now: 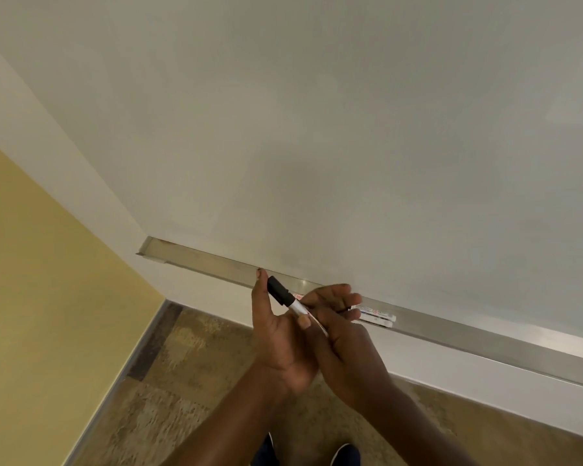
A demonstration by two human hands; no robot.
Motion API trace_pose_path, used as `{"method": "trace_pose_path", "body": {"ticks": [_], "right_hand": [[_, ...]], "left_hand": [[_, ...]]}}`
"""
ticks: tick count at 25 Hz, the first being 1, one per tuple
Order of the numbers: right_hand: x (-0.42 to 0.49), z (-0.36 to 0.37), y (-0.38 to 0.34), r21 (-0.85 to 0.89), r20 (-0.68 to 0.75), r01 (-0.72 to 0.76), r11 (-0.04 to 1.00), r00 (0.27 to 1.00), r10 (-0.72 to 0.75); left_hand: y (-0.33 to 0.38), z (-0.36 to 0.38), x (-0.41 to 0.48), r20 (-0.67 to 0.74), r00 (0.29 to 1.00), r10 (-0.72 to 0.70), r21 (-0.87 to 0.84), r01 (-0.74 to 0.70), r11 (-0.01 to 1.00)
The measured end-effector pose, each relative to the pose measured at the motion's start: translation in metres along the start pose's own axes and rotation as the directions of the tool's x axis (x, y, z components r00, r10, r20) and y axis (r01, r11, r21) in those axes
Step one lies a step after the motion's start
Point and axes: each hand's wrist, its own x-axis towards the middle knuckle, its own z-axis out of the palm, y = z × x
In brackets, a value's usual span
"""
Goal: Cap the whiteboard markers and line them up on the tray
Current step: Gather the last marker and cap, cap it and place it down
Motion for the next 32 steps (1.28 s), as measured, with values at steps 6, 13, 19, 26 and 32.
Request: {"method": "trace_pose_path", "body": {"ticks": [6, 13, 19, 26, 32], "right_hand": [[-0.004, 0.010, 0.005, -0.227, -0.034, 0.016, 0.974, 0.999, -0.024], [-0.006, 0.014, 0.010, -0.249, 0.001, 0.060, 0.967, 0.998, -0.062], [-0.002, 0.016, 0.008, -0.267, -0.021, 0.074, 0.961, 0.996, -0.083], [0.008, 0.017, 0.015, -0.237, -0.030, 0.083, 0.968, 0.995, -0.093], [0.028, 0.010, 0.061, -0.441, 0.004, 0.093, 0.893, 0.995, -0.102]], "left_hand": [[-0.012, 0.006, 0.005, -0.278, 0.959, 0.050, -0.070, -0.072, 0.995], [-0.014, 0.007, 0.002, -0.375, 0.922, 0.094, 0.004, -0.099, 0.995], [-0.008, 0.007, 0.004, -0.366, 0.917, 0.158, 0.072, -0.142, 0.987], [0.001, -0.002, 0.008, -0.325, 0.930, 0.169, 0.133, -0.132, 0.982], [0.019, -0.039, 0.033, -0.326, 0.801, 0.501, 0.742, -0.112, 0.661]]}}
